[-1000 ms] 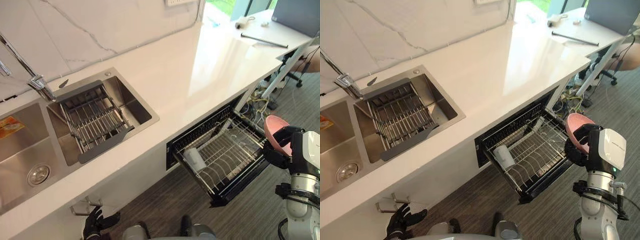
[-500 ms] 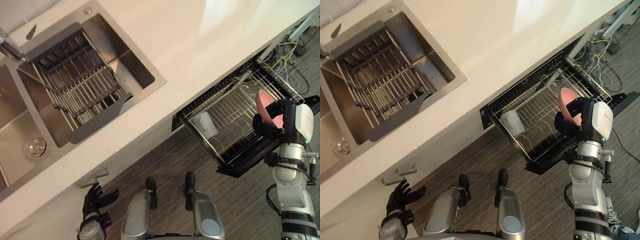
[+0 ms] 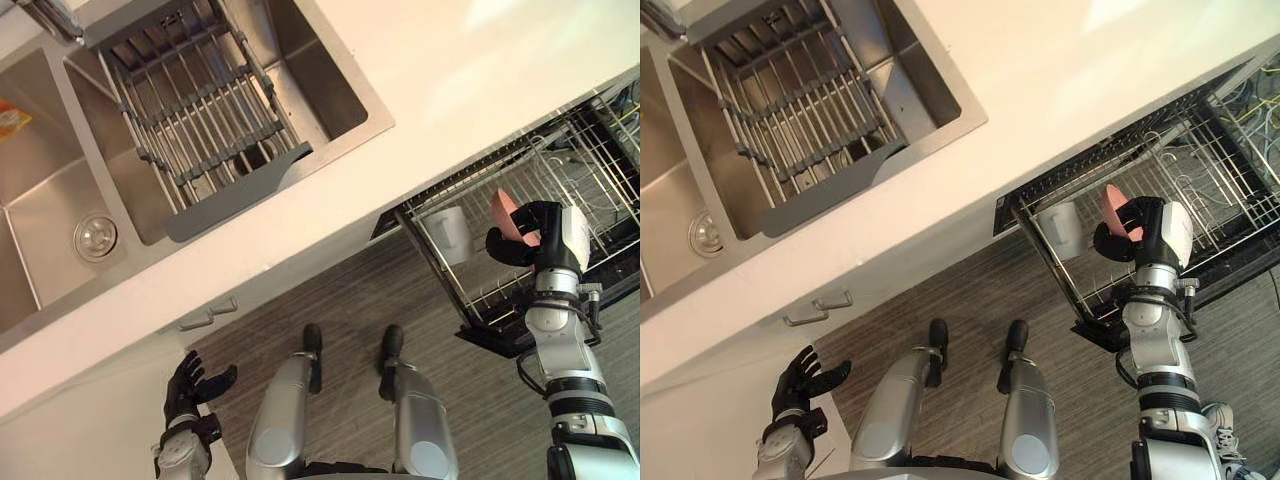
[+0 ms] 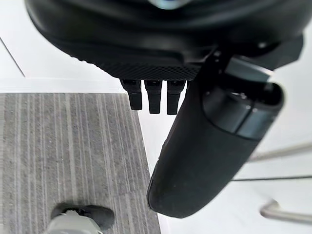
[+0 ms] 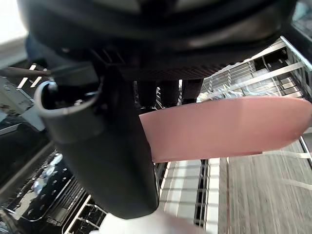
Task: Walk over to the sink, pick up the cup, carry it to the dishwasher, place the cup inside the dishwasher, then close the dishwasher door
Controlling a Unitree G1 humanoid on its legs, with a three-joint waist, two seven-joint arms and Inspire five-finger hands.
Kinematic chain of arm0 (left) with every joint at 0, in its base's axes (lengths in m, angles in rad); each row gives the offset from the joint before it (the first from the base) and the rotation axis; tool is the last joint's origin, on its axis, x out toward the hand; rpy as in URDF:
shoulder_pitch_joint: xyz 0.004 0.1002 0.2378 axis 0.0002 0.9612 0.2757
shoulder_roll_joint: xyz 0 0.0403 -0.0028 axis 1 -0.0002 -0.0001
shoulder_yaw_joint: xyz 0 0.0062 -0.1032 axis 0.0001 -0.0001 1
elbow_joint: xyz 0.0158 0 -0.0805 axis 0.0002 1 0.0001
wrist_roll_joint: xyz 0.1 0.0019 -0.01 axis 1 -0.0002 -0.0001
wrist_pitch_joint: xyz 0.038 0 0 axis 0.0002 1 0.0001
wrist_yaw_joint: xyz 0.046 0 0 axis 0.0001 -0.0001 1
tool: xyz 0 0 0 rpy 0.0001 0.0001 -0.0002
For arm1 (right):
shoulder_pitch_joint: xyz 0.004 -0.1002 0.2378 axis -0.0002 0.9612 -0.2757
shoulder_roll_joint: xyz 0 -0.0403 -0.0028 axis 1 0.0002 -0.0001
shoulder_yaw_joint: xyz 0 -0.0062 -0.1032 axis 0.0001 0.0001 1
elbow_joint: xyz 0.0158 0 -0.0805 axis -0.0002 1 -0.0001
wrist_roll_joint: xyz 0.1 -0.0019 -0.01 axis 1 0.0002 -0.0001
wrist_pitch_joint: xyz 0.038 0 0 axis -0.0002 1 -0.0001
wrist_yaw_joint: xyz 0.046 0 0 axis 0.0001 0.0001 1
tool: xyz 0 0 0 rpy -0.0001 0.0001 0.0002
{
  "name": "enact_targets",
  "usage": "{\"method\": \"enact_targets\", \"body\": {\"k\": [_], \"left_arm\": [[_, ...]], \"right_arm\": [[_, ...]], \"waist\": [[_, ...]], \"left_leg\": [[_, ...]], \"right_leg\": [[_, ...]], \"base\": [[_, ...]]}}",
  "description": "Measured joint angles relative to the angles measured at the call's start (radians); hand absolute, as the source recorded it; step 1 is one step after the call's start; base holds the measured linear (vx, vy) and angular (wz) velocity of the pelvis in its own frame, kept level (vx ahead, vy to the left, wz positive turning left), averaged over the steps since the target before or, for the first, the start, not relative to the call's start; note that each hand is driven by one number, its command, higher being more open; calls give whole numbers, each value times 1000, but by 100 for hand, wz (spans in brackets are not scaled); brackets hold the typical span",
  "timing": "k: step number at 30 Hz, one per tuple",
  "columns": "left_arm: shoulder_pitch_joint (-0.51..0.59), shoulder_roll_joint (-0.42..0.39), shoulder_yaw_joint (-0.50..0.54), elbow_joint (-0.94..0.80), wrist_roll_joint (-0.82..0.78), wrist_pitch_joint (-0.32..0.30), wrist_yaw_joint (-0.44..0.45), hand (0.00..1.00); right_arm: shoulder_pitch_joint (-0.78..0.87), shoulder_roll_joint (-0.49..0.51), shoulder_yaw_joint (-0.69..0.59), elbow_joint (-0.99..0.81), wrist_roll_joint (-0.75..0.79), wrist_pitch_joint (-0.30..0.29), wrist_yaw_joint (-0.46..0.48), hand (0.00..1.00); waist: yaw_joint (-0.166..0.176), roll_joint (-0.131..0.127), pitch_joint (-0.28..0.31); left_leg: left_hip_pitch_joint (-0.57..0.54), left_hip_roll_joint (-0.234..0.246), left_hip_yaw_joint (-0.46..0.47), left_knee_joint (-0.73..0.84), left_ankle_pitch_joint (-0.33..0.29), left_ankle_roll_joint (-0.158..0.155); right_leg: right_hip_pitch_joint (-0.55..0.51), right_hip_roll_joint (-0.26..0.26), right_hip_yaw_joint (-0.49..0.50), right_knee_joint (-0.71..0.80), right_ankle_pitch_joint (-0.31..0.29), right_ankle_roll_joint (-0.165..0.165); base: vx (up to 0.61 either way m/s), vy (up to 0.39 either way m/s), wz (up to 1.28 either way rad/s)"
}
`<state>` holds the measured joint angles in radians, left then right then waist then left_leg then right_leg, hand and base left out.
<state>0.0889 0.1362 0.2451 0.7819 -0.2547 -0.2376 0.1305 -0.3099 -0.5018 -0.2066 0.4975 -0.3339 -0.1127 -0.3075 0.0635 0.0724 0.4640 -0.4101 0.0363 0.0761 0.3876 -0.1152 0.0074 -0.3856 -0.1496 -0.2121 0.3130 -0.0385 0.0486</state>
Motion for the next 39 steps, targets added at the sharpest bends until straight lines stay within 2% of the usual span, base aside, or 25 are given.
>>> {"method": "enact_targets", "body": {"k": [13,17,22,27,30,36,39], "left_arm": [[-9,-1,-40,-36,-12,-7,-3,90],[-9,-5,-61,-40,-22,-7,-6,90],[-8,-5,-66,-72,-22,-4,-14,90],[-4,-7,-61,-80,-22,3,-28,90],[4,-13,-55,-81,-21,14,-40,90],[4,-42,-55,-83,-21,28,-66,90],[4,-42,-54,-95,-21,31,-68,90]], "right_arm": [[-17,14,0,5,0,4,-22,90],[5,42,-24,-66,0,13,-29,90],[70,96,-93,-227,40,10,-32,90],[194,182,-226,-407,195,-52,-36,90],[282,229,-289,-452,284,-82,-33,90],[432,315,-391,-424,471,-89,1,90],[452,324,-422,-333,601,-89,30,90]], "waist": [[5,-2,2],[4,-4,2],[1,-19,11],[-7,-33,19],[-7,-41,16],[-13,-53,10],[-20,-61,4]], "left_leg": [[-11,-4,6,0,4,3],[-6,-2,13,0,4,3],[18,2,18,-2,4,2],[67,7,33,-22,-1,-1],[90,17,46,-26,-9,-4],[134,29,70,-26,-29,-9],[141,38,76,-7,-46,-11]], "right_leg": [[-17,-5,8,8,0,1],[-17,-2,15,8,1,1],[2,3,22,3,1,1],[43,9,36,-13,2,2],[63,17,42,-22,1,2],[99,19,47,-17,-18,2],[109,22,46,-4,-34,2]], "base": [[1,2,0],[11,0,-5],[10,-3,-4],[4,4,-6],[29,-2,-13],[50,11,-7],[44,-7,-1]]}}
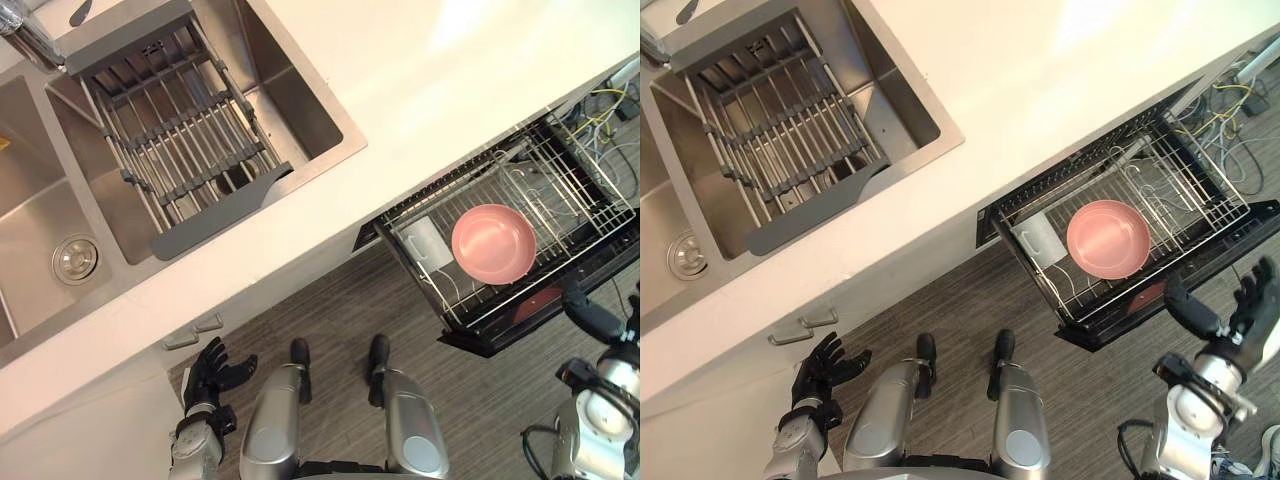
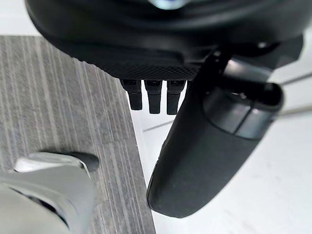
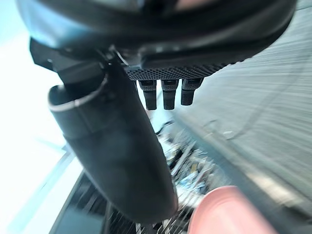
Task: Walk over to the sink, pick up the cup, carry it to the dishwasher, place the cup inside the dishwasher, then close the dishwasher door
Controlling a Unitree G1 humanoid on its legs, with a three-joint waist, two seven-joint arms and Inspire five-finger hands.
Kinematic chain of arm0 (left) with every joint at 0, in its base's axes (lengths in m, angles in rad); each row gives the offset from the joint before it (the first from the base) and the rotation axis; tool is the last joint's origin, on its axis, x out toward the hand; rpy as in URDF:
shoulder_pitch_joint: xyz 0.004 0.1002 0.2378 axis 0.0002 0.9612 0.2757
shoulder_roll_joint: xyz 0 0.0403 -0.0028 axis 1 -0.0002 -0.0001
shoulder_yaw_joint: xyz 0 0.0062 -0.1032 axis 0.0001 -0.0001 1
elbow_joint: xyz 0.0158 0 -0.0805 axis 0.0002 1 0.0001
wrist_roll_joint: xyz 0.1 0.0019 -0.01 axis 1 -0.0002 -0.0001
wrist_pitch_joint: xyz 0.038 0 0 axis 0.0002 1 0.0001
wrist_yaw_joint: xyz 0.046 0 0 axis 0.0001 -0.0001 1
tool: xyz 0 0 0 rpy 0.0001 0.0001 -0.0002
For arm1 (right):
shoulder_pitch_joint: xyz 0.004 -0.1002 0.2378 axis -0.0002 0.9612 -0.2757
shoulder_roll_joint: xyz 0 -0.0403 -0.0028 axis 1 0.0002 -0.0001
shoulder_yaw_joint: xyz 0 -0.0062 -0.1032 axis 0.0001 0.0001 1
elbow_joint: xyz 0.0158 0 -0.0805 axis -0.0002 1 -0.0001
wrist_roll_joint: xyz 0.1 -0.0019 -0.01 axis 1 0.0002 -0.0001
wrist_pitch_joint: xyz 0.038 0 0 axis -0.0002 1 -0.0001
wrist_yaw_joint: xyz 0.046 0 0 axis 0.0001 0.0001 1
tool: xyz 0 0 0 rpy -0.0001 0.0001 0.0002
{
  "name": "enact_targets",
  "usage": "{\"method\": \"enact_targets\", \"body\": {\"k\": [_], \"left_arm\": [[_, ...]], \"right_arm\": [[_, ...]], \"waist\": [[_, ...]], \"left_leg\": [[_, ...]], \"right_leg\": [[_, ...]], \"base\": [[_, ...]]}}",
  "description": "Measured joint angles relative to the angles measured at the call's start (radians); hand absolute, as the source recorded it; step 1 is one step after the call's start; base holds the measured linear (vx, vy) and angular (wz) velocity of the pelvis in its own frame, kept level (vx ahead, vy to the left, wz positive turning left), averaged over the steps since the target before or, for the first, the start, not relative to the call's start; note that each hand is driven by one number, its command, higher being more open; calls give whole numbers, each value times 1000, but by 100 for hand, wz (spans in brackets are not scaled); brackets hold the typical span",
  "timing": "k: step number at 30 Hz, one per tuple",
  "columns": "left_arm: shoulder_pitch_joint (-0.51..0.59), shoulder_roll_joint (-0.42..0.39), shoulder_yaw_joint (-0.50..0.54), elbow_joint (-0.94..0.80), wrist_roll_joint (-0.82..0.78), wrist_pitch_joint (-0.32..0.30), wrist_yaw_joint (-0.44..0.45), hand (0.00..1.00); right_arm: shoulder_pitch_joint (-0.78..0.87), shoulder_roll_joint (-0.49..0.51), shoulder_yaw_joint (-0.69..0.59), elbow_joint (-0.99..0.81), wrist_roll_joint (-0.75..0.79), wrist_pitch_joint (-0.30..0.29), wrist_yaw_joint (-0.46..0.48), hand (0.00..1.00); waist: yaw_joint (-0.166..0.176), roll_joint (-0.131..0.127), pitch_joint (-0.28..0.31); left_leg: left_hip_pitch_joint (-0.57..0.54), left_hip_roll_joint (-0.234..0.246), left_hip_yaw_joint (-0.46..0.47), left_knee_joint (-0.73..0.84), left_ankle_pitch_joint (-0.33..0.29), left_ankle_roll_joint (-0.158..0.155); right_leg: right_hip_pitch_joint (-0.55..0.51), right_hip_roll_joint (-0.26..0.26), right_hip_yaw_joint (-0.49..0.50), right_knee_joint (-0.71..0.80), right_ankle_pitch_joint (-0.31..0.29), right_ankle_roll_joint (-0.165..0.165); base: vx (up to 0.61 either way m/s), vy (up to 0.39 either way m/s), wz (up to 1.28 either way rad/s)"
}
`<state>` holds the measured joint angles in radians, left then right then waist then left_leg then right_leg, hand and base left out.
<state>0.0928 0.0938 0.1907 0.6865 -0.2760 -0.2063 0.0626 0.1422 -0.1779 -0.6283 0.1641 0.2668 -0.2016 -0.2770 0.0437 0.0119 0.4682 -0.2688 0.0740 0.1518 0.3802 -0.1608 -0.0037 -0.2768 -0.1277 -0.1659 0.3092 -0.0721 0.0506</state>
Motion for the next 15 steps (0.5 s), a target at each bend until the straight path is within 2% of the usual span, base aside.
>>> {"method": "enact_targets", "body": {"k": [2,6,9,15], "left_arm": [[0,0,0,-6,0,2,0,90],[-3,0,0,-6,-1,4,0,90],[-12,0,-2,-6,-1,5,-2,90],[-21,0,-4,-6,-1,5,-7,90]], "right_arm": [[-5,0,-4,64,125,0,28,90],[-38,-2,-4,137,271,1,87,90],[-114,-16,-1,202,426,1,140,90],[-244,-20,49,269,593,-7,166,90]], "waist": [[0,-1,-1],[9,-1,-3],[19,0,-3],[26,0,-3]], "left_leg": [[0,6,6,22,-16,0],[-1,21,45,47,-34,0],[-18,26,54,65,-40,-3],[-33,29,54,69,-41,-5]], "right_leg": [[0,-1,1,25,-18,1],[-17,-3,9,67,-44,0],[-42,-4,17,94,-59,-1],[-67,-4,21,113,-69,-3]], "base": [[0,0,0],[22,-1,-6],[17,-7,-5],[3,-4,-2]]}}
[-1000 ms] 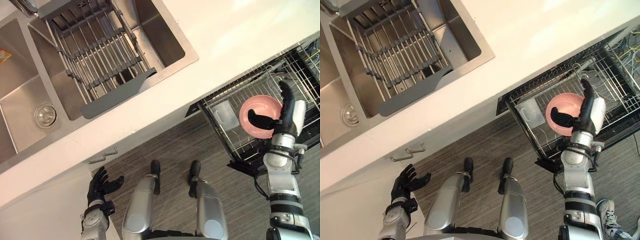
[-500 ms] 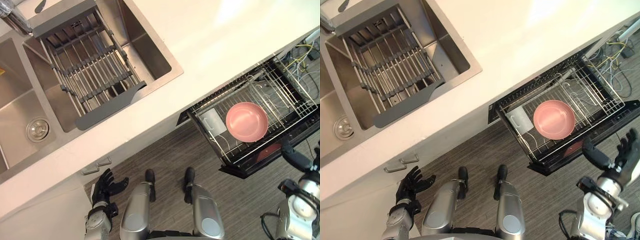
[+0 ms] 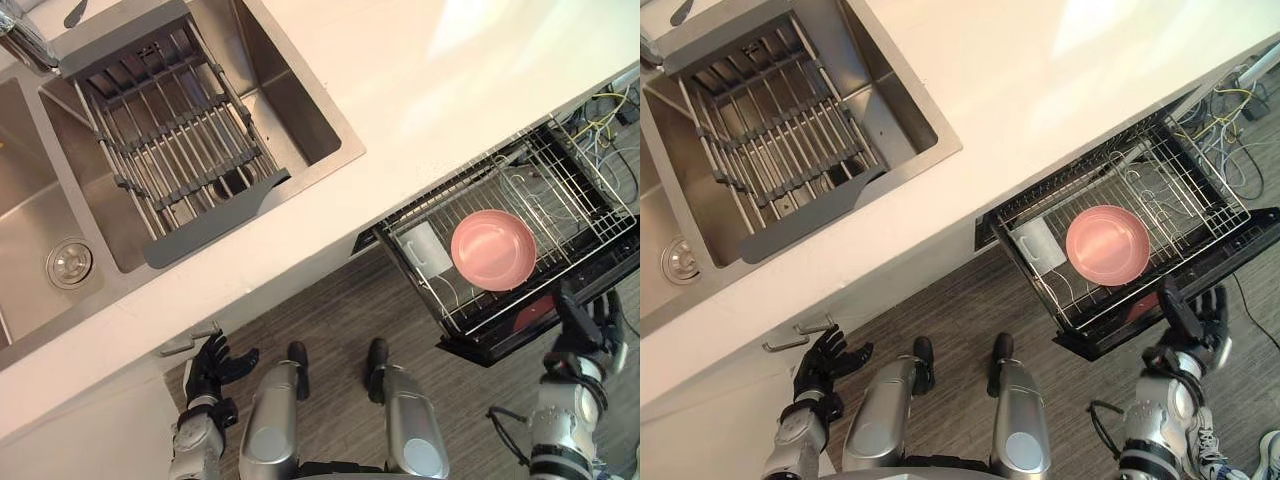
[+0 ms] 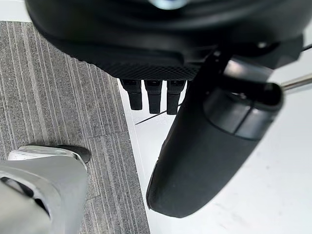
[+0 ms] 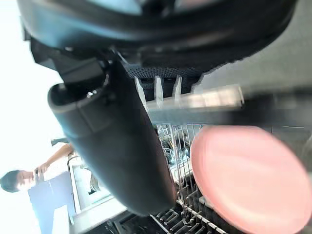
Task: Walk over to the sink, pick up the cup, carry it to the dishwasher, place the cup inside the dishwasher, then close the dishwasher door
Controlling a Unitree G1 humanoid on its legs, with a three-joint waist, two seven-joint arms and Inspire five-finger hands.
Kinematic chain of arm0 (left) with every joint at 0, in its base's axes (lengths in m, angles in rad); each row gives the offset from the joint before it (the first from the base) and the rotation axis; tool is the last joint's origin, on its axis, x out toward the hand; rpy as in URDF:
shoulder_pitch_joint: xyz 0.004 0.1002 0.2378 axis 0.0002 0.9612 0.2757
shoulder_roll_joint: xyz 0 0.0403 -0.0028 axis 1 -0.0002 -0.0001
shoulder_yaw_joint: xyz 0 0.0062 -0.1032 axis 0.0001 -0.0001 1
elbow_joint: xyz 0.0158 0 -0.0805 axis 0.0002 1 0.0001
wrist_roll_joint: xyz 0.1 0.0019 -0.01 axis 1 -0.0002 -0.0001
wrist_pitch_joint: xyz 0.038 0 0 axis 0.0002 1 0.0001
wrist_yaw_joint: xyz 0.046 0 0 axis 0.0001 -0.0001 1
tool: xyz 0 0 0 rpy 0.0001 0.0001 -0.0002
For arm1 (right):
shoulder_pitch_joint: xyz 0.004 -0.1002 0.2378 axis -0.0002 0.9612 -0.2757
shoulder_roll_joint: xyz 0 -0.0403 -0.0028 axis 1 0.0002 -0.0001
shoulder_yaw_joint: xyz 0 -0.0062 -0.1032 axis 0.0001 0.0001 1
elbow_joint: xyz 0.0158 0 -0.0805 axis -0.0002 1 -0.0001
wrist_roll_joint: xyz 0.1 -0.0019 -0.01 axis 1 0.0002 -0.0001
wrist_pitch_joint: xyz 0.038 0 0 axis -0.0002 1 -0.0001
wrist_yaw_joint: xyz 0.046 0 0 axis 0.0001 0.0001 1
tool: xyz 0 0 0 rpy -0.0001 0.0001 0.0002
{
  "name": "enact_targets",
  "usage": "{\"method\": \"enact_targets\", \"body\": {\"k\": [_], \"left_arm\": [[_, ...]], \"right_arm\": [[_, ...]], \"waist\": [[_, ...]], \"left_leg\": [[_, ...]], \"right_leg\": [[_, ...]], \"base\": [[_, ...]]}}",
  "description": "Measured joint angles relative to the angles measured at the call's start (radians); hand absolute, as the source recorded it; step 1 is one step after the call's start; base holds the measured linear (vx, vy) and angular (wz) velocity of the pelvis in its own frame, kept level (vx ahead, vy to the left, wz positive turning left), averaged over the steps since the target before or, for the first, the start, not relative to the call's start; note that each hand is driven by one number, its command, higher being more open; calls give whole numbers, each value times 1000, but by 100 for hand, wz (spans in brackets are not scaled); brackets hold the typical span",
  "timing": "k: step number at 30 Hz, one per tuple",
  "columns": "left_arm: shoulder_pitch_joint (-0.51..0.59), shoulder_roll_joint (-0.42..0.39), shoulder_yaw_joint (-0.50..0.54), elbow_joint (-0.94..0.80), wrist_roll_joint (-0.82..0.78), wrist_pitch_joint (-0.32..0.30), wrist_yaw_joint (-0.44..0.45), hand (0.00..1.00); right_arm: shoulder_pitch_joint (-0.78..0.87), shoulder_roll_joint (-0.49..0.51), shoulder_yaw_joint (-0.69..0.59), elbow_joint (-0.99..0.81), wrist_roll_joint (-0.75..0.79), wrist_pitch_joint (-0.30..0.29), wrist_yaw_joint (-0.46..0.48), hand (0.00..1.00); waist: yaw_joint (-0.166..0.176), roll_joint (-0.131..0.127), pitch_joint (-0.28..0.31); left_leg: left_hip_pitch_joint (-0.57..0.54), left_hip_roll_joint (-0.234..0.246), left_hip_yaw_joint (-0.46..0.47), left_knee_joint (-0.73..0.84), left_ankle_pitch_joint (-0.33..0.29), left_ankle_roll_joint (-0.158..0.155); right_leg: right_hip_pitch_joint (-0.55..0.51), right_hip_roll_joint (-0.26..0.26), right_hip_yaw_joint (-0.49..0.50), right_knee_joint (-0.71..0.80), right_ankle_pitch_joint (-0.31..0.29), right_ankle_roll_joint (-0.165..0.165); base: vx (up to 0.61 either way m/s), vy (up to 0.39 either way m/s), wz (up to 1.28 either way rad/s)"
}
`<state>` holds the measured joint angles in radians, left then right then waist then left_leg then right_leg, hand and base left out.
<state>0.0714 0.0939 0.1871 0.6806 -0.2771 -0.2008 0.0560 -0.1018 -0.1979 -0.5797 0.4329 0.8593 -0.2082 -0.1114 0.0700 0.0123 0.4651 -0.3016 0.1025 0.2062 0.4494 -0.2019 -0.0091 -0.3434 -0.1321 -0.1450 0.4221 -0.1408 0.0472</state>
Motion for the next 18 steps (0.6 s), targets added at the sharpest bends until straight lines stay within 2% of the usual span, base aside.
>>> {"method": "enact_targets", "body": {"k": [2,7,10,15,17,18], "left_arm": [[0,0,-1,0,0,0,-3,90],[0,1,-39,0,-9,1,-17,90],[-1,1,-42,0,-9,1,-18,90],[-1,2,-42,5,-9,1,-17,90],[-6,2,-42,4,-9,1,-17,90],[-15,1,-44,4,-9,1,-17,90]], "right_arm": [[-9,-6,21,0,57,-7,5,90],[-64,-6,130,-2,291,-73,7,90],[-113,-5,198,-5,353,-99,7,90],[-249,1,336,-39,457,-138,31,90],[-313,1,383,-49,498,-129,41,90],[-341,-6,416,-47,510,-127,42,90]], "waist": [[-1,1,0],[-1,13,-7],[-2,19,-9],[1,49,-9],[21,61,-9],[38,77,-7]], "left_leg": [[-2,0,1,-3,0,0],[5,-6,-2,-31,14,-6],[9,-10,-11,-56,34,-11],[10,-17,-64,-116,88,-25],[12,-17,-78,-137,107,-30],[4,-16,-98,-147,117,-34]], "right_leg": [[-4,0,2,1,0,0],[-8,0,3,-3,1,-1],[-8,1,-4,-14,6,-7],[9,3,-51,-52,22,-22],[12,8,-62,-62,29,-29],[12,10,-79,-68,31,-34]], "base": [[2,-1,-2],[0,0,0],[11,-46,6],[3,-70,25],[-26,-65,20],[-29,-55,26]]}}
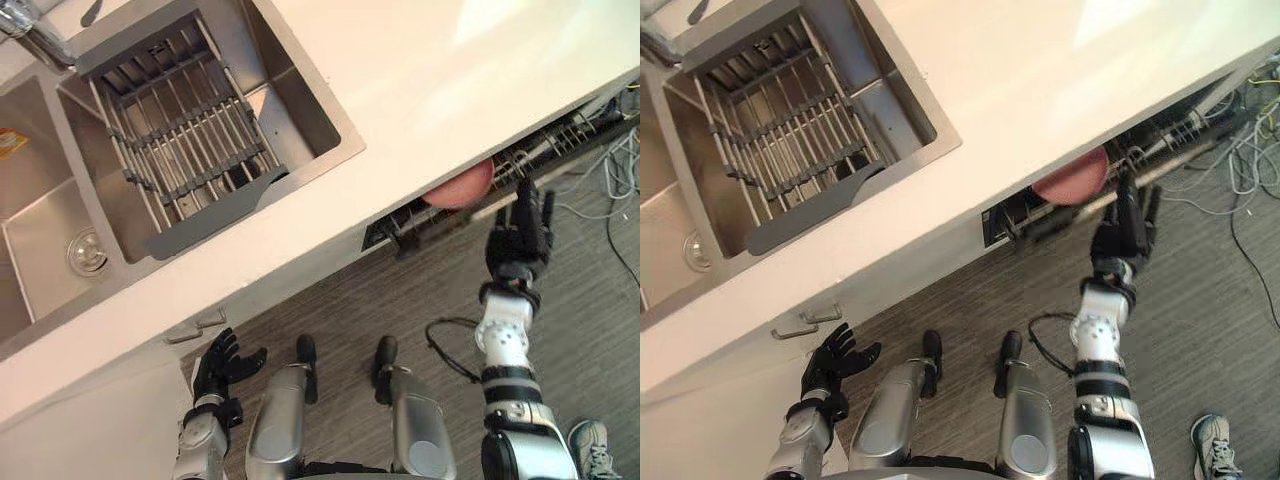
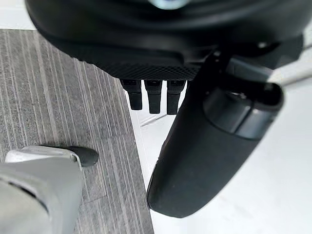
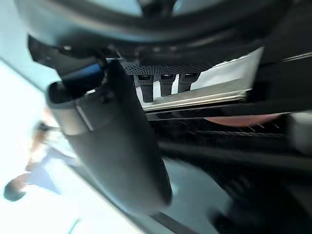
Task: Walk over to the sink, pick up the cup, carry it to the dishwasher, place the cup inside the dishwasher, then close the dishwasher door
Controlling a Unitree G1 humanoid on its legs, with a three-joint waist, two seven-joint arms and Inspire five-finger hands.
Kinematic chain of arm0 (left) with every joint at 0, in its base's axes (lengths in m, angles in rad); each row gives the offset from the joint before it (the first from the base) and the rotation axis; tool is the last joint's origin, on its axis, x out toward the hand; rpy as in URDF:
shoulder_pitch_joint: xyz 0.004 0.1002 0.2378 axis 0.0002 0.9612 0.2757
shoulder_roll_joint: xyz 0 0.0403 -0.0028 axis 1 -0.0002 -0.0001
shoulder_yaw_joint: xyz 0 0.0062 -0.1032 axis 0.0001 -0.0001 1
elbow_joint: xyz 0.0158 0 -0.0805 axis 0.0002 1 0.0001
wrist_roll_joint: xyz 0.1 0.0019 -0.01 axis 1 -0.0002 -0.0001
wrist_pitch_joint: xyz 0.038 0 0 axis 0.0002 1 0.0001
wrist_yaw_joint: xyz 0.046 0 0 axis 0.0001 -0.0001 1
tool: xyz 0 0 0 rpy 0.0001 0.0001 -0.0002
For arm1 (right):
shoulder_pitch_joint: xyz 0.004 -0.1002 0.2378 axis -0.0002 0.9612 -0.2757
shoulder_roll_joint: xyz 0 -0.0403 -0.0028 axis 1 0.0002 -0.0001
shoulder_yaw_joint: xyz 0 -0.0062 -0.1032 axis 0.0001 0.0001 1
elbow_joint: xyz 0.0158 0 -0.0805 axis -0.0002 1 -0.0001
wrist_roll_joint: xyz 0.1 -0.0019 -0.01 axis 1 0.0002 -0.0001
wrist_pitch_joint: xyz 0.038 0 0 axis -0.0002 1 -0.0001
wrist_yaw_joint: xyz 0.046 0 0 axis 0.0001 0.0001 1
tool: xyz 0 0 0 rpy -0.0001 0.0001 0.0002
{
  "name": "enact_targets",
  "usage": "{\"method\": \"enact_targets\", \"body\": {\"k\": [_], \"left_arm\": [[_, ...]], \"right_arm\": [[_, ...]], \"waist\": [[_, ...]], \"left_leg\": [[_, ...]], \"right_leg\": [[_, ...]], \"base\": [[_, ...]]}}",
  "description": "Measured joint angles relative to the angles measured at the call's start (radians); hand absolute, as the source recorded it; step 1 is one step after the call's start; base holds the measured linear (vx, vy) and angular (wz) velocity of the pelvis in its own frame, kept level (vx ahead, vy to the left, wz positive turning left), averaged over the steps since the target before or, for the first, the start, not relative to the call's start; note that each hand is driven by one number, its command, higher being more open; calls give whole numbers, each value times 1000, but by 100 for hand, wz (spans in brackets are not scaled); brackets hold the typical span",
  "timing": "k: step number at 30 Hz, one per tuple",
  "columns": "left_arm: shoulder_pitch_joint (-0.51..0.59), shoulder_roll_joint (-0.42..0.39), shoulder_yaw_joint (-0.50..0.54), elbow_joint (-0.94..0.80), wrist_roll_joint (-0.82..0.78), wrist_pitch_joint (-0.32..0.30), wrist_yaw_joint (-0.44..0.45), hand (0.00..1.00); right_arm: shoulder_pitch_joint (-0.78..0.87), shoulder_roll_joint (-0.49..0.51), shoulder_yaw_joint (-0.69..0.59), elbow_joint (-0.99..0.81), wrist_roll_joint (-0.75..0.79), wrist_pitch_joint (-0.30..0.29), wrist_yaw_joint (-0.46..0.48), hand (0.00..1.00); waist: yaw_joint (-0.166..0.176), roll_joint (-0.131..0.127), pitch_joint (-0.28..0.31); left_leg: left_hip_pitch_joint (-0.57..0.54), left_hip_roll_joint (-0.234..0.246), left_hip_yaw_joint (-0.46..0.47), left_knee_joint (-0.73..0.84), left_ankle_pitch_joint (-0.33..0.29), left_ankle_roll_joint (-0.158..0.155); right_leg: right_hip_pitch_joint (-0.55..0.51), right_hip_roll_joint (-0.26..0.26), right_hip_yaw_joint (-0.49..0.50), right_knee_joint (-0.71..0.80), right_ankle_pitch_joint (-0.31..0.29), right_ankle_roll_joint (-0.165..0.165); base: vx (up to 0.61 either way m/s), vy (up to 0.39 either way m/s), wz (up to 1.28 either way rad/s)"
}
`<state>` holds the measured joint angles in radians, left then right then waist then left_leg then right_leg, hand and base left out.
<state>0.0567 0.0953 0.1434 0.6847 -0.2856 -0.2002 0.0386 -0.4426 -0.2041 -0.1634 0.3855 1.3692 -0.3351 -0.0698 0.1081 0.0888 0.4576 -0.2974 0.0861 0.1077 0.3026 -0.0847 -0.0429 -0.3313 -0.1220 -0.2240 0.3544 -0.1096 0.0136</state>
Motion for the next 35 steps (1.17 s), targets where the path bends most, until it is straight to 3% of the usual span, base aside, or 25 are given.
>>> {"method": "enact_targets", "body": {"k": [3,6,10,15,18,21,24,28,31,35], "left_arm": [[3,1,5,0,2,0,2,90],[3,2,4,12,5,3,1,90],[-7,5,4,14,10,3,1,90],[-6,10,4,18,10,8,1,90],[-6,15,4,25,10,13,0,90],[6,21,4,31,10,21,-2,90],[22,58,8,63,14,23,-7,90],[52,80,28,80,54,37,-19,90],[63,85,43,108,83,43,-35,90],[93,86,48,115,112,47,-60,90]], "right_arm": [[-31,-2,43,24,2,-2,0,90],[-30,-31,53,68,-9,2,20,90],[-39,-77,51,163,-165,15,27,90],[-13,-109,55,233,-403,124,42,90],[107,-78,69,237,-517,193,74,90],[227,-52,70,267,-632,237,91,90],[368,-40,25,276,-807,245,87,90],[484,-31,-76,280,-925,244,80,90],[534,-41,-133,317,-1013,244,75,90],[575,-53,-146,371,-1118,249,85,90]], "waist": [[17,11,-3],[14,11,-3],[9,11,-3],[0,7,-9],[1,-3,-45],[2,-19,-75],[-14,-64,-136],[-34,-108,-203],[-47,-124,-240],[-50,-122,-280]], "left_leg": [[-4,-1,-29,-15,15,-7],[-4,-3,-44,-15,18,-6],[-1,-7,-71,-15,26,-5],[30,-18,-92,-58,51,-6],[48,-25,-122,-101,77,-15],[80,-33,-134,-129,86,-13],[116,-40,-132,-155,88,-10],[163,-41,-127,-189,89,-9],[197,-45,-121,-212,90,-7],[221,-47,-117,-236,94,-2]], "right_leg": [[7,2,-25,-11,2,-2],[24,2,-40,-24,7,-4],[46,2,-63,-39,16,-6],[77,1,-84,-58,24,-9],[100,-1,-117,-76,24,-8],[135,-6,-133,-93,22,-5],[168,-12,-135,-114,23,5],[216,-11,-135,-155,31,18],[246,-12,-130,-180,36,23],[267,-9,-128,-206,44,29]], "base": [[-6,-45,26],[2,10,16],[-38,28,16],[-60,8,13],[16,-12,31],[57,23,18],[61,51,2],[41,21,-1],[23,25,-5],[3,6,-1]]}}
